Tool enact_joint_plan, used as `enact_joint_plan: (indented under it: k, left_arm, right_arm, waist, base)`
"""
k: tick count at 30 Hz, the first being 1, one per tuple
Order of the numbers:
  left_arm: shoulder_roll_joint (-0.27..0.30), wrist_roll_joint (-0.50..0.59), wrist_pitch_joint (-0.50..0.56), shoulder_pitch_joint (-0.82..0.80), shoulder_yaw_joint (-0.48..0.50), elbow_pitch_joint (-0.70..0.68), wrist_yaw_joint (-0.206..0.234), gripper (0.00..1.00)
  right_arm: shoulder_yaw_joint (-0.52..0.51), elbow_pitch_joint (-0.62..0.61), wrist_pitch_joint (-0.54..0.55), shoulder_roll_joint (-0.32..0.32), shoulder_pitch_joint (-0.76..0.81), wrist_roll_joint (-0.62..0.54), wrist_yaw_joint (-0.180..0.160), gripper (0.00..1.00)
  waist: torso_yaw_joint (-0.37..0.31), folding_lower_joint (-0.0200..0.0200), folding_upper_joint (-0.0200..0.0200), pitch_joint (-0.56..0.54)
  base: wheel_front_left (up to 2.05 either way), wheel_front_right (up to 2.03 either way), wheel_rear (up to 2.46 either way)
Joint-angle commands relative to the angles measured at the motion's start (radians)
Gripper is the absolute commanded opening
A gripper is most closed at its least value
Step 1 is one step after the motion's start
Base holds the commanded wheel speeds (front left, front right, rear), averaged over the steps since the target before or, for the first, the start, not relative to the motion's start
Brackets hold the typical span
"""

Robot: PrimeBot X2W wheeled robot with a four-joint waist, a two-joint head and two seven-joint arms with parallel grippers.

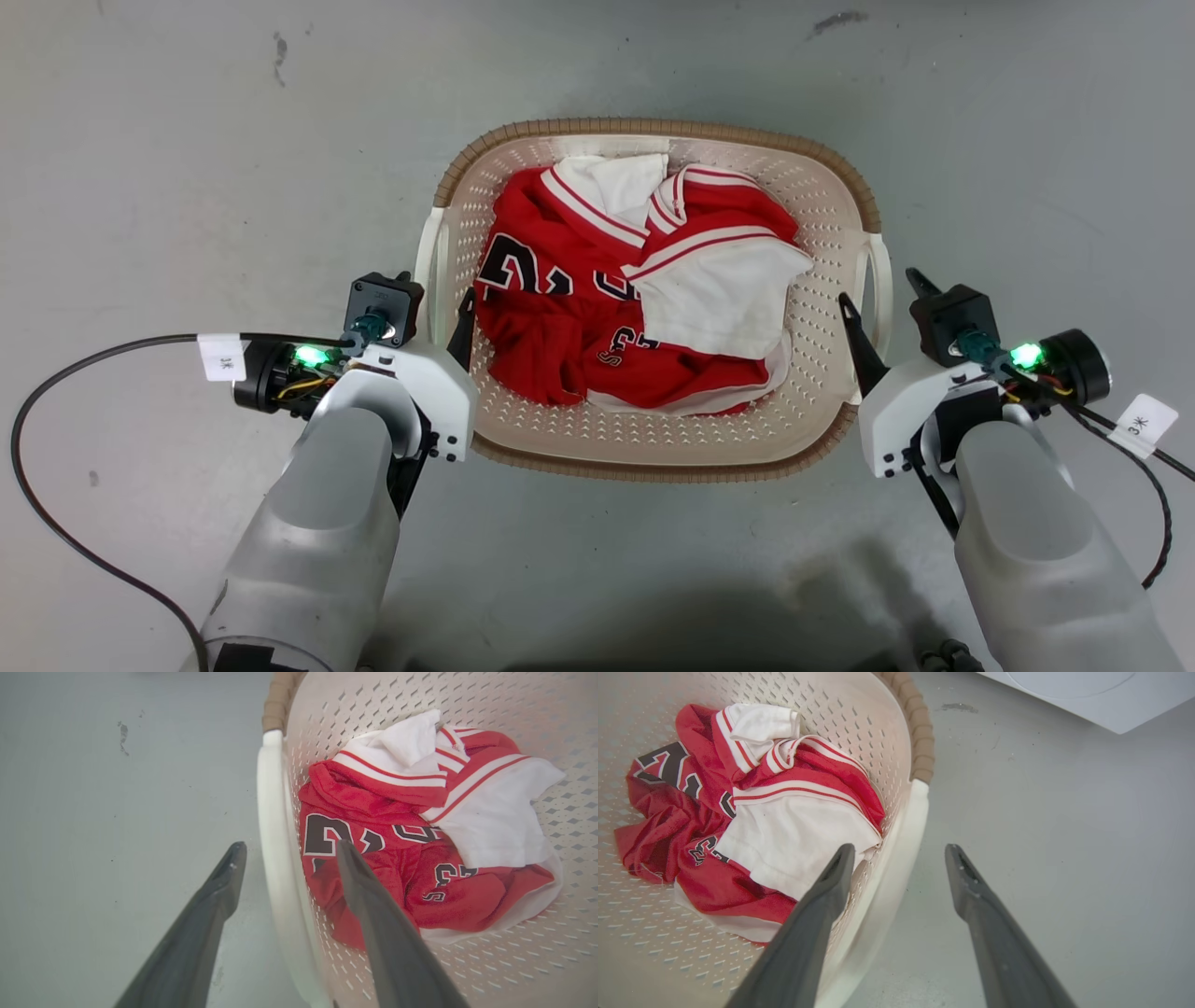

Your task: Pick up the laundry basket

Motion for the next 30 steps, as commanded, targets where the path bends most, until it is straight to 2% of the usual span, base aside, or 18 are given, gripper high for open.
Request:
enact_joint_plan:
  k: [1, 12, 13, 14, 15, 23, 30]
  left_arm:
    - [-0.003, -0.005, -0.003, -0.020, -0.005, 0.022, 0.002, 1.00]
    - [-0.015, -0.020, -0.003, -0.056, -0.030, 0.131, -0.005, 1.00]
    - [-0.015, -0.017, -0.003, -0.058, -0.035, 0.139, -0.005, 0.73]
    - [-0.016, -0.017, -0.003, -0.063, -0.037, 0.138, -0.001, 0.07]
    - [-0.017, -0.020, -0.003, -0.065, -0.037, 0.142, -0.002, 0.00]
    - [-0.016, -0.030, -0.003, -0.065, -0.052, 0.164, -0.006, 0.00]
    - [-0.022, -0.053, -0.003, -0.026, -0.065, 0.191, -0.016, 0.00]
  right_arm:
    - [0.007, 0.025, -0.002, 0.001, -0.022, 0.009, -0.001, 1.00]
    - [0.031, 0.140, -0.002, 0.001, -0.065, 0.049, -0.001, 1.00]
    - [0.032, 0.143, -0.002, 0.001, -0.071, 0.048, -0.001, 0.47]
    - [0.032, 0.148, -0.002, 0.001, -0.072, 0.047, -0.001, 0.00]
    - [0.035, 0.154, -0.002, 0.001, -0.070, 0.048, -0.001, 0.00]
    - [0.052, 0.180, -0.003, -0.003, -0.075, 0.059, -0.001, 0.00]
    - [0.062, 0.226, -0.003, -0.003, -0.051, 0.055, -0.001, 0.00]
  waist:
    - [-0.001, -0.0001, 0.0001, 0.012]
    - [-0.001, -0.0001, 0.0001, 0.034]
    - [-0.001, -0.0001, 0.0001, 0.034]
    - [-0.001, -0.0001, 0.0001, 0.034]
    - [-0.001, -0.0001, 0.0001, 0.032]
    - [0.002, -0.0001, 0.0001, 0.001]
    - [0.007, -0.0001, 0.0001, -0.087]
  base:
    - [0.00, 0.00, 0.00]
    - [0.00, 0.00, 0.00]
    - [0.00, 0.00, 0.00]
    - [0.00, 0.00, 0.00]
    - [0.00, 0.00, 0.00]
    - [0.00, 0.00, 0.00]
    - [0.00, 0.00, 0.00]
